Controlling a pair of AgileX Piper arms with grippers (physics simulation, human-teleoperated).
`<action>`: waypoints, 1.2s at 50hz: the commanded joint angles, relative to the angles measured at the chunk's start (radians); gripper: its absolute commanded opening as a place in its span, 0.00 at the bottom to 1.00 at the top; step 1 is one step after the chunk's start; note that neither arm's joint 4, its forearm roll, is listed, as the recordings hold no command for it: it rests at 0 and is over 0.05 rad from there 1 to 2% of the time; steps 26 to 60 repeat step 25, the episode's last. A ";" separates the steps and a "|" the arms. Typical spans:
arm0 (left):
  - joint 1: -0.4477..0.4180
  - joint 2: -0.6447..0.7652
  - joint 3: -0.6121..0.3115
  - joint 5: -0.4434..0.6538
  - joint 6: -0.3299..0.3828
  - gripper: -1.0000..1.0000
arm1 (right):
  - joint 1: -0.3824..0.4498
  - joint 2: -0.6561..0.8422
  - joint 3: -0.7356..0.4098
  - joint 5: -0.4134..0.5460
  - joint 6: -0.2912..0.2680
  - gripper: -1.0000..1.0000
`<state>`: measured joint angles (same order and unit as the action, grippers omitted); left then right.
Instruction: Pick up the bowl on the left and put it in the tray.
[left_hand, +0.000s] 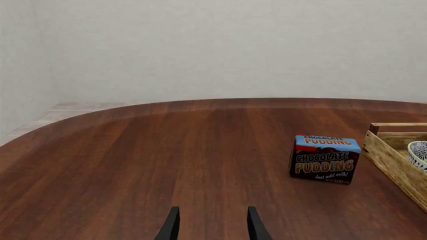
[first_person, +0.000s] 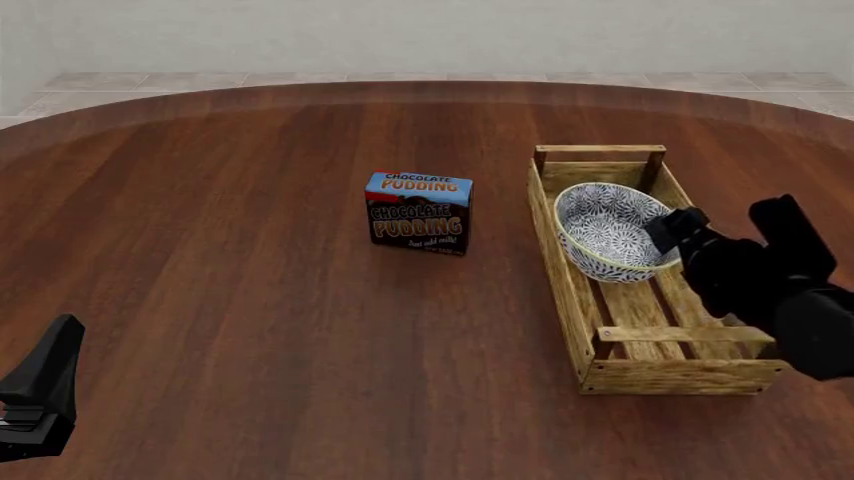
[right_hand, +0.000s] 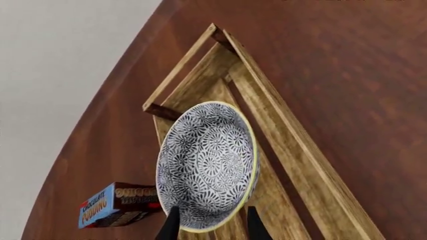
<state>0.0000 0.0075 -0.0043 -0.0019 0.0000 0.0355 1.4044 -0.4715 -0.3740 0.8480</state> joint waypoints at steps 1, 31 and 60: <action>0.000 0.000 0.000 0.000 0.000 1.00 | 0.008 -0.039 0.006 0.024 -0.006 1.00; 0.000 0.000 0.000 0.000 0.000 1.00 | 0.025 -0.111 0.012 0.068 -0.026 1.00; 0.000 0.000 0.000 0.000 0.000 1.00 | 0.025 -0.111 0.012 0.068 -0.026 1.00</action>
